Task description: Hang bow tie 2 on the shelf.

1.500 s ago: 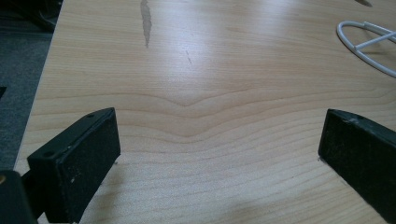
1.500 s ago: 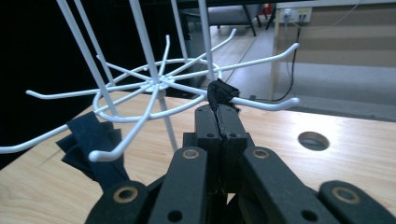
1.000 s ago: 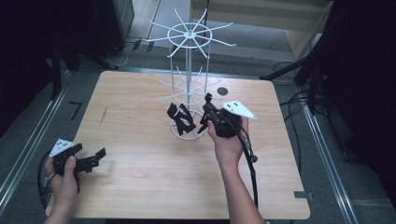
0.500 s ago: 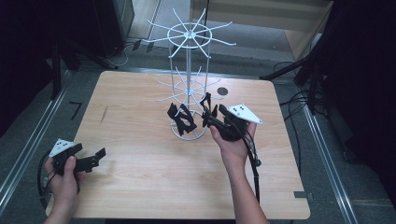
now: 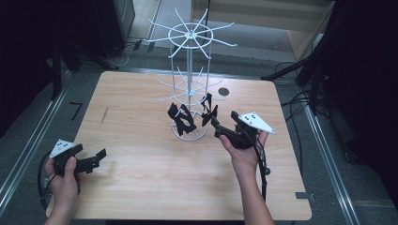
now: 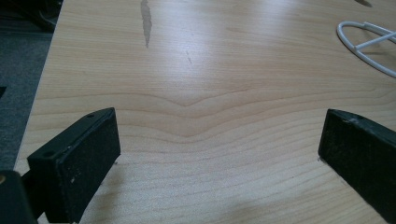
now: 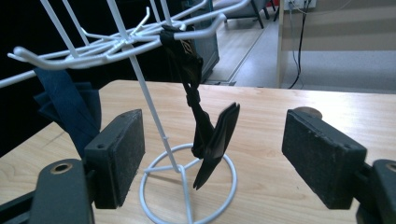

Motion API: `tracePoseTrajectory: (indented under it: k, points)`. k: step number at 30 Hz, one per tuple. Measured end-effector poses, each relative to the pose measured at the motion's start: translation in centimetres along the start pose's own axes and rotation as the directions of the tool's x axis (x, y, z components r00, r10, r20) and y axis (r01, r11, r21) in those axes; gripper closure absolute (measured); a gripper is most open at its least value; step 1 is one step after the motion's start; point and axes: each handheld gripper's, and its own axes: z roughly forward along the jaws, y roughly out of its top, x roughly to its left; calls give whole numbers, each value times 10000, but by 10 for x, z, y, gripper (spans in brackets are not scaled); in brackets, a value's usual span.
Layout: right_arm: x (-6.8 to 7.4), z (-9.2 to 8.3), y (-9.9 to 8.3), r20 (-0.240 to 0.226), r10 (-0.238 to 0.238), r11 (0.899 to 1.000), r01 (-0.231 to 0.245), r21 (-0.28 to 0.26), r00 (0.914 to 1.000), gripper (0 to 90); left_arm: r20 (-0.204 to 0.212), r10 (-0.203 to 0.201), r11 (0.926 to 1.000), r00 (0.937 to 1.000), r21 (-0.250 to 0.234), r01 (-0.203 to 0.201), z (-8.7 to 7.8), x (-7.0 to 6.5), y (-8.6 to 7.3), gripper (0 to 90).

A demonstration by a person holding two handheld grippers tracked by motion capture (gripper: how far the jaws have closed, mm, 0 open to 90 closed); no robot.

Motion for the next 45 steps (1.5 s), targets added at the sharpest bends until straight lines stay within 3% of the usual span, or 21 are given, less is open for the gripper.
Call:
tracePoseTrajectory:
  k: [45]
  points:
    - [-61, -43, -65, 1287, 372, 9961, -470, 740, 9910, 217, -33, 14, 10000, 10000, -17, -14, 0, -1, 0, 0]
